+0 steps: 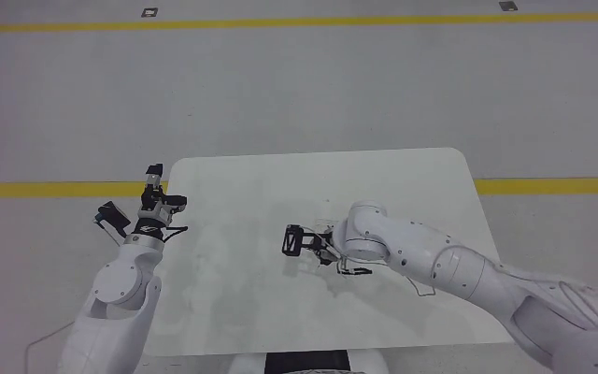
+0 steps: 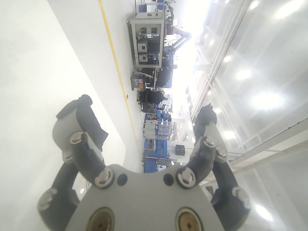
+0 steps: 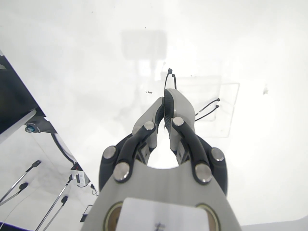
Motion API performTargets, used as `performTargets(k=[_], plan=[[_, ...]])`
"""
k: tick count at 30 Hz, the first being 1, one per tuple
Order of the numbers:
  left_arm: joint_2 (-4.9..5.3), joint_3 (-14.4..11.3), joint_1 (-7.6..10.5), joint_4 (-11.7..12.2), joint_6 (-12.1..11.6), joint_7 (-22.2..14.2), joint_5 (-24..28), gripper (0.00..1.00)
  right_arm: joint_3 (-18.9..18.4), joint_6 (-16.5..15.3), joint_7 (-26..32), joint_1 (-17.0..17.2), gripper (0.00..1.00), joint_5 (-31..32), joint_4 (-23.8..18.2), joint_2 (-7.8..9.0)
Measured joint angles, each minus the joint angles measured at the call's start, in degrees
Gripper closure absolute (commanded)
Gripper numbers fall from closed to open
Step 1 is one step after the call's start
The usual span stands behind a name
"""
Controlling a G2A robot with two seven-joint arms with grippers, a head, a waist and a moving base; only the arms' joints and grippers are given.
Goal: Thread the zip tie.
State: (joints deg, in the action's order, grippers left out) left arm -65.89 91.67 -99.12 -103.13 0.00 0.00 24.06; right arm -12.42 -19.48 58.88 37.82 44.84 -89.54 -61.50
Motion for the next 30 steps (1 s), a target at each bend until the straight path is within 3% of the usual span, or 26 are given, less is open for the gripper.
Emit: performTargets(k=[10, 18, 25, 30], plan=[[0.00, 0.00, 0.00, 0.00, 0.00, 0.00, 0.00, 0.00, 1.45, 0.00, -0.92, -1.75, 1.00, -1.02, 0.58, -0.25], [0.00, 0.00, 0.00, 0.00, 0.00, 0.00, 0.00, 0.00, -0.81, 0.00, -4.98, -1.02, 1.00, -1.09, -1.77, 1.44], [0.00, 0.00, 0.00, 0.00, 0.00, 0.00, 0.00, 0.00, -6.30, 0.00, -18.81, 2.57, 1.00, -3.61, -3.63, 5.54], [0.00, 0.00, 0.00, 0.00, 0.00, 0.00, 0.00, 0.00, -10.03, 0.00, -33.38, 7.08, 1.00, -7.37, -4.05, 9.19]])
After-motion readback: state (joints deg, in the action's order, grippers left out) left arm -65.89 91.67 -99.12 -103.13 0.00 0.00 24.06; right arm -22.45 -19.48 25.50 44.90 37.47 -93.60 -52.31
